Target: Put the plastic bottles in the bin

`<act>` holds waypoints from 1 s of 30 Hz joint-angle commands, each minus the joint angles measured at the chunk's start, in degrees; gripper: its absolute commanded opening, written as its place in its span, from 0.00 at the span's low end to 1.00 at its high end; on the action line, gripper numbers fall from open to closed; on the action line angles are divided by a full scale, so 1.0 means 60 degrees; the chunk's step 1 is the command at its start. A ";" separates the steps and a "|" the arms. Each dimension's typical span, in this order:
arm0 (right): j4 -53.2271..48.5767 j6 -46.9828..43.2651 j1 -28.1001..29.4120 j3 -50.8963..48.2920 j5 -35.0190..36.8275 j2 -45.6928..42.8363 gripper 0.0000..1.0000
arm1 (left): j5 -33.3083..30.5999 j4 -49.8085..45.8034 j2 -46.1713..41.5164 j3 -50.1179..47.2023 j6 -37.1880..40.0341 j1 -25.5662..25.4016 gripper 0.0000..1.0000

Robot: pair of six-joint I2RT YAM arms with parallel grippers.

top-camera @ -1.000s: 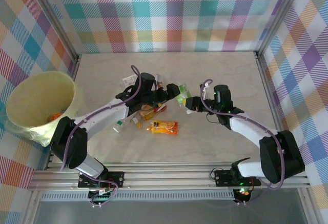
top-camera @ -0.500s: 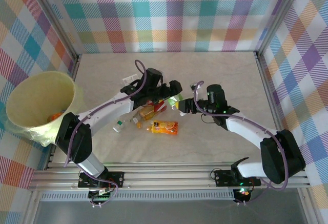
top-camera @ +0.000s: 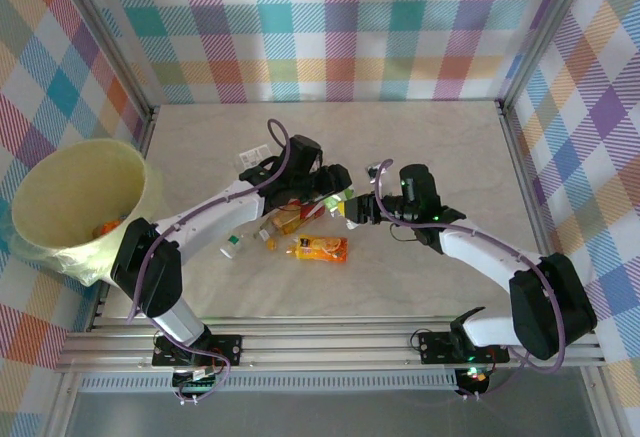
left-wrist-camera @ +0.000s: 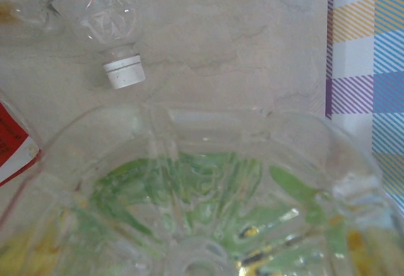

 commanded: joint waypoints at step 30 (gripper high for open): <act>-0.1517 -0.0618 0.0074 -0.0648 0.3430 -0.3253 1.00 | -0.1603 -0.1355 -0.2208 -0.0326 0.0930 0.0688 0.57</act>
